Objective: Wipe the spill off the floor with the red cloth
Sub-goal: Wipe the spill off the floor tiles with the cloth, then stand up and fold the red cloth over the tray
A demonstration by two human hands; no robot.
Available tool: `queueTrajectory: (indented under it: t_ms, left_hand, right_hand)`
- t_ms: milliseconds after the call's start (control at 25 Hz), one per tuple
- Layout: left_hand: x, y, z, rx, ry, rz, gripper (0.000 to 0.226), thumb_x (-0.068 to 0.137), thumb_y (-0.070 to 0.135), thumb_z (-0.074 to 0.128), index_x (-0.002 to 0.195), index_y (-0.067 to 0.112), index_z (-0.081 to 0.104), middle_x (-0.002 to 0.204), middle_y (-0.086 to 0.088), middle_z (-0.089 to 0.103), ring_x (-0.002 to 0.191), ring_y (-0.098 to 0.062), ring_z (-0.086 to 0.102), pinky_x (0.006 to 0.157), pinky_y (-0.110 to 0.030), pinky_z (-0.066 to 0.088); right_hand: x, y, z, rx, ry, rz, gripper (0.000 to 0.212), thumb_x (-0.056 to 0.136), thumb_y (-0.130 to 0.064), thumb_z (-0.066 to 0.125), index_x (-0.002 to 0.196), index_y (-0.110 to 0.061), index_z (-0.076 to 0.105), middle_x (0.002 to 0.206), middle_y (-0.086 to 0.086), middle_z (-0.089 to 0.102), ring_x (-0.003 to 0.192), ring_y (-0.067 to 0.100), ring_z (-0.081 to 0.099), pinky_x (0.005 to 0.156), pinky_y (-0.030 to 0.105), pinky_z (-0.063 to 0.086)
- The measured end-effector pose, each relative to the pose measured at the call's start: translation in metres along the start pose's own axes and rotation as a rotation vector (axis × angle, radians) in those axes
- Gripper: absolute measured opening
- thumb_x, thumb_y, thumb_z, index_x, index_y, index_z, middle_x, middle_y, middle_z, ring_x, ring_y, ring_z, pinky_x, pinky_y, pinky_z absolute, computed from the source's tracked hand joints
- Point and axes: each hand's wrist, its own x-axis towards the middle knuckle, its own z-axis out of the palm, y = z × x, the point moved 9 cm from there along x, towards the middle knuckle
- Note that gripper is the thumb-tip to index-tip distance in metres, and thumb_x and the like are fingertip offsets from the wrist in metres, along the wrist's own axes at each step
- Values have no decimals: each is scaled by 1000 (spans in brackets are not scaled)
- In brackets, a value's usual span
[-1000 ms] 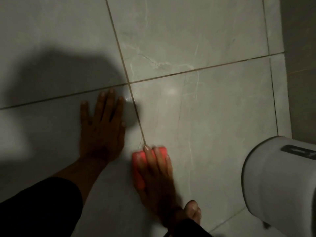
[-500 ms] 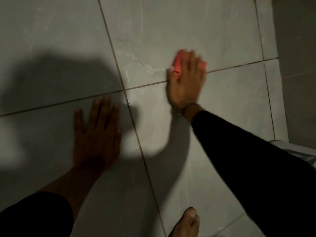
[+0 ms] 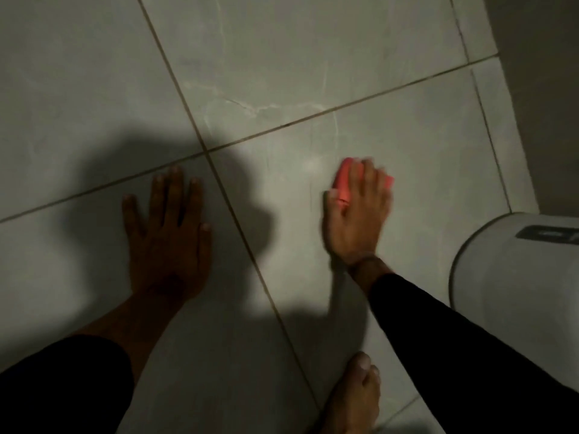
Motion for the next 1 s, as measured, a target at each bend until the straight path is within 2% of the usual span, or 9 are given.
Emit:
queueTrajectory:
  t_ms: [160,280,480,560,600,680,760,920,1000]
  left_hand:
    - [-4,7,-16,-18,-91,-19,71,105,39,29,170,14,19,179,-19,15,165,-40,15,127,-70,11]
    - [-12,17,-49,-70,-277,-56,69,106,36,43,168,11,26,177,-20,20,164,-42,17,126,-66,18]
    - [-91,79,-116,-619,-734,-503,51,111,32,43,154,8,53,166,-15,46,151,-30,48,129,-36,32]
    - [-115,147,-157,-897,-842,-749,36,110,21,46,111,-1,74,121,-20,78,101,-22,76,90,-22,57]
    - [-122,184,-181,-1003,-899,-794,37,109,23,47,97,-1,74,94,-14,82,80,-21,74,71,-23,56]
    - [-126,256,-230,-975,-991,-705,35,108,25,51,107,-1,75,94,-10,80,83,-23,70,75,-28,51]
    - [-119,336,-275,-1003,-1015,-503,19,103,21,62,107,17,80,108,-5,81,84,-9,77,77,-19,57]
    - [-121,486,-333,-1054,-1166,-131,22,88,15,71,103,27,80,93,4,85,84,-14,80,73,-24,63]
    - [-116,553,-332,-921,-1107,14,29,91,2,66,99,27,79,89,8,84,87,-16,78,80,-29,64]
  right_hand:
    - [-113,-88,18,140,-167,-350,64,101,-36,58,162,-19,49,170,12,46,162,37,31,135,64,15]
    - [-196,-110,0,259,-399,-359,56,108,-29,50,163,-21,47,169,5,49,162,31,35,135,60,17]
    - [-214,-82,-143,1101,-594,413,35,113,-28,53,130,-57,62,133,-28,71,122,-30,55,118,21,47]
    - [-218,-51,-211,1324,-539,717,21,111,-18,52,112,-26,71,95,-18,81,89,-44,54,85,-10,45]
    - [-220,-31,-243,1448,-495,827,20,112,-19,55,113,-8,71,102,-7,80,88,-42,56,81,-12,44]
    - [-228,13,-294,1613,-345,1078,52,104,-41,62,122,7,70,127,28,75,115,3,77,99,22,64]
    - [-236,58,-331,1826,-219,1307,58,94,-42,60,129,2,73,128,28,77,114,38,78,90,47,68]
    - [-240,187,-407,1803,110,1452,59,82,-36,61,125,0,77,113,22,81,99,38,77,89,49,62]
    - [-235,247,-422,1793,190,1449,53,91,-27,53,131,0,75,125,27,79,112,43,74,105,59,57]
